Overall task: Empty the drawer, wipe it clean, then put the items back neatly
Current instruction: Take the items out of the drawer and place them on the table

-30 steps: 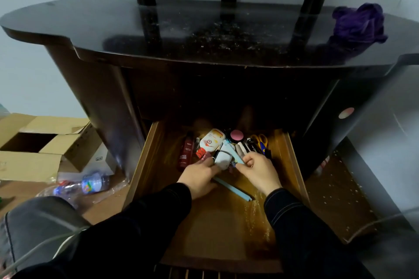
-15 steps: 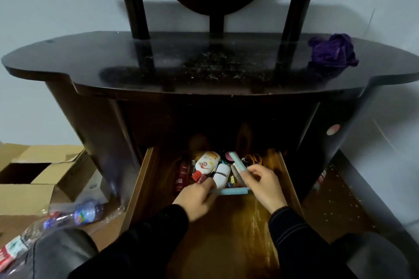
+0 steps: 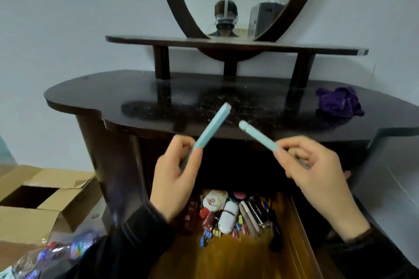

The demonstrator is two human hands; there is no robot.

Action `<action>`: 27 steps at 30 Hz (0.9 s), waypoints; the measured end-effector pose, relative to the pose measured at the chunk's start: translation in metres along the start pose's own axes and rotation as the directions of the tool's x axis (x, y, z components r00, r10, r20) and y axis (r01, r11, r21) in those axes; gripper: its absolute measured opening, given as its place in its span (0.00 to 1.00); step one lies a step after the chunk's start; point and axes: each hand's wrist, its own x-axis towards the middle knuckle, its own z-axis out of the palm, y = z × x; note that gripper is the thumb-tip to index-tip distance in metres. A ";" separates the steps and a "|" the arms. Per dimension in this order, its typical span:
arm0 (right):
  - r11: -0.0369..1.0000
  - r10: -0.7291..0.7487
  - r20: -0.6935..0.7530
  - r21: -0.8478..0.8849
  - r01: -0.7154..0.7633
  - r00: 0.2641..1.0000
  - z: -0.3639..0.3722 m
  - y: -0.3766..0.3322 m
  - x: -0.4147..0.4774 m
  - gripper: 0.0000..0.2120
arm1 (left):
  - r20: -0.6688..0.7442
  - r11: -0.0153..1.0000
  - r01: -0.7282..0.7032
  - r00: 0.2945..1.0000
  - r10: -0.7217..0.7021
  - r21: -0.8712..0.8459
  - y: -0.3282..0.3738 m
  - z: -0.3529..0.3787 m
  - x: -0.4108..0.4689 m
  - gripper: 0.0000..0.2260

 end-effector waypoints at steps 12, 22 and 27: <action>0.765 0.136 0.098 -0.643 -0.042 0.986 0.072 0.012 0.170 0.18 | -0.018 0.654 0.238 0.946 -0.324 0.718 -0.014 0.027 0.169 0.09; 0.807 0.058 0.252 -0.581 0.103 0.966 0.074 0.029 0.165 0.20 | 0.040 0.772 0.228 0.950 -0.311 0.593 -0.025 0.025 0.166 0.11; 0.768 -0.013 0.204 -0.625 0.141 0.979 0.067 0.018 0.140 0.18 | 0.046 0.822 0.116 0.984 -0.170 0.557 -0.010 0.018 0.148 0.07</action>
